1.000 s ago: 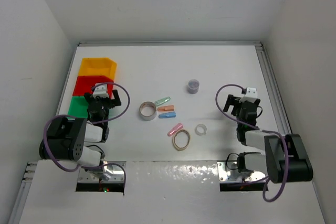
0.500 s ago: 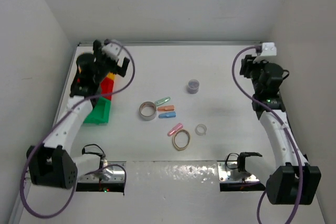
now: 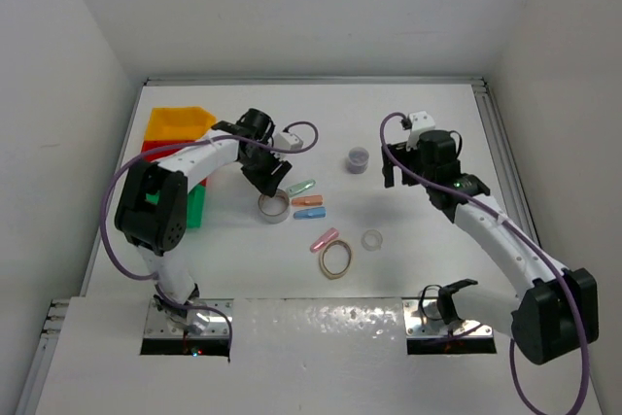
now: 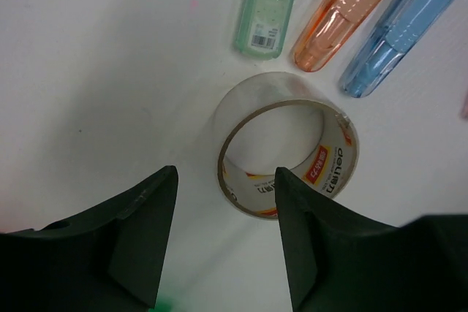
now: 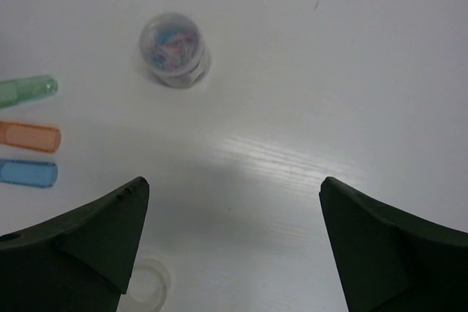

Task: Sort the stationery into containers
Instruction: Pick up the stationery from the center of the board, then place the stationery in the storage box, then pick up the stationery from the center of the board.

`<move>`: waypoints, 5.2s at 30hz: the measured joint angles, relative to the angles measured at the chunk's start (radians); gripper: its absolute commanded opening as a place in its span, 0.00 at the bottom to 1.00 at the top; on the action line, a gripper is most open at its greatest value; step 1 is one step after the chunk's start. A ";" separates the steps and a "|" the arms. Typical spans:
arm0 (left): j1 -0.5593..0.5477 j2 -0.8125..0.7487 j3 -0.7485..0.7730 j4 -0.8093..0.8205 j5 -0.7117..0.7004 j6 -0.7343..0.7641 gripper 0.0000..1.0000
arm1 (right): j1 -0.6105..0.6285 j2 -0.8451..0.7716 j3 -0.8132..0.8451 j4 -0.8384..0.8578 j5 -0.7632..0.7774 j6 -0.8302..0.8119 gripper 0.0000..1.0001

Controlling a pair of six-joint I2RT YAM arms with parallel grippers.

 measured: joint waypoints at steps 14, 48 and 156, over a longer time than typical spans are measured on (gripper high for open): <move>-0.003 0.045 -0.122 0.093 -0.087 -0.055 0.12 | 0.113 -0.095 -0.092 -0.066 0.153 0.047 0.97; 0.688 0.029 0.274 -0.034 -0.156 -0.187 0.00 | 0.217 0.181 -0.002 -0.010 0.118 0.062 0.97; -0.222 -0.177 0.045 0.051 -0.098 -0.215 0.35 | 0.372 0.181 -0.229 -0.175 0.119 0.526 0.36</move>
